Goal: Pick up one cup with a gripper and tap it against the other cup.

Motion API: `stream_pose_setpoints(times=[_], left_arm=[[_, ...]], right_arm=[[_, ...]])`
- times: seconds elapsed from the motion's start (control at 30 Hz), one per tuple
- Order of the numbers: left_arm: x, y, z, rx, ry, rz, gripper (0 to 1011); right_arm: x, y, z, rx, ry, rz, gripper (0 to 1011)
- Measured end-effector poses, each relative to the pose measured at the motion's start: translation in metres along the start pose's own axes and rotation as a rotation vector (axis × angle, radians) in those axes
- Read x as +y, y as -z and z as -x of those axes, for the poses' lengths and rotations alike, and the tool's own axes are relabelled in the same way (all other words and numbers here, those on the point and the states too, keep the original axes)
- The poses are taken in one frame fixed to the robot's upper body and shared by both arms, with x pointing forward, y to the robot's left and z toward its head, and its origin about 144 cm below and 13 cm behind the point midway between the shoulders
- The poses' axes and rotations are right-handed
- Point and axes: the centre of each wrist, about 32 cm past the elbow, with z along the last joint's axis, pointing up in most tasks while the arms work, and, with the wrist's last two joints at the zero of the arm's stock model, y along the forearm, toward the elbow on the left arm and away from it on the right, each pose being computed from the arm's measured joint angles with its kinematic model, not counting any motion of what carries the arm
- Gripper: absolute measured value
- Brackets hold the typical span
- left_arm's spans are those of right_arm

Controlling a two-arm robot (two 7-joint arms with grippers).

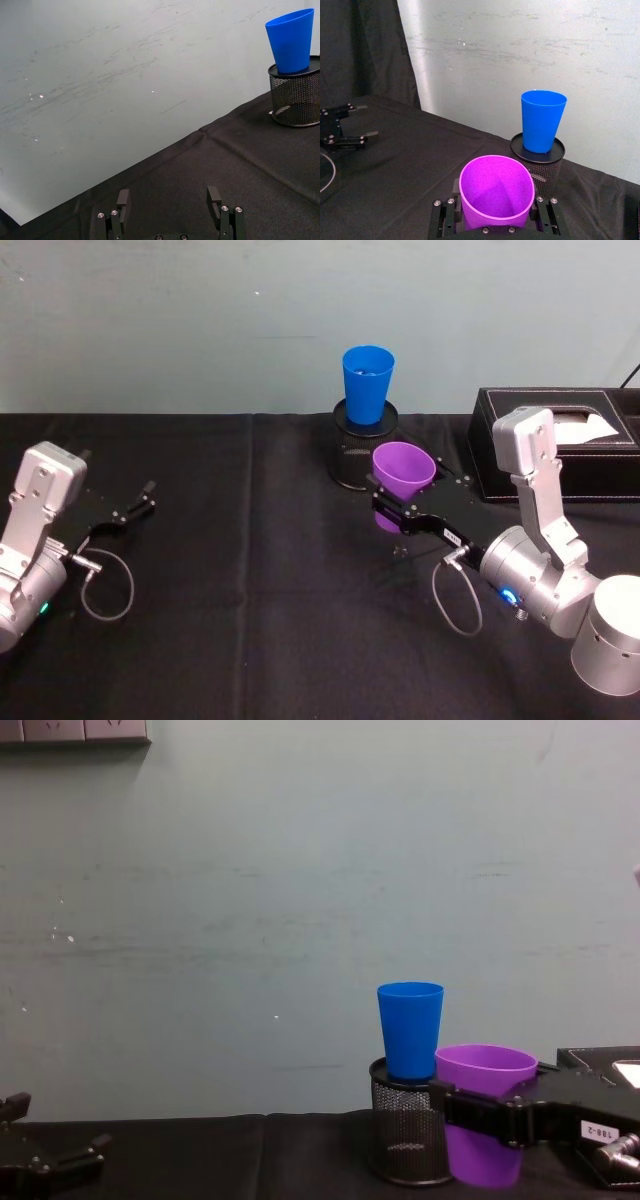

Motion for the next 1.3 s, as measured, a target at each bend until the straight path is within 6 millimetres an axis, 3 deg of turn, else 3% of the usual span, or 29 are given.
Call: stream_pose_setpoints(times=[1.3], left_arm=[[0.0,0.0,0.0,0.0,0.0,0.0,1000]], right_arm=[[0.0,0.0,0.0,0.0,0.0,0.0,723]])
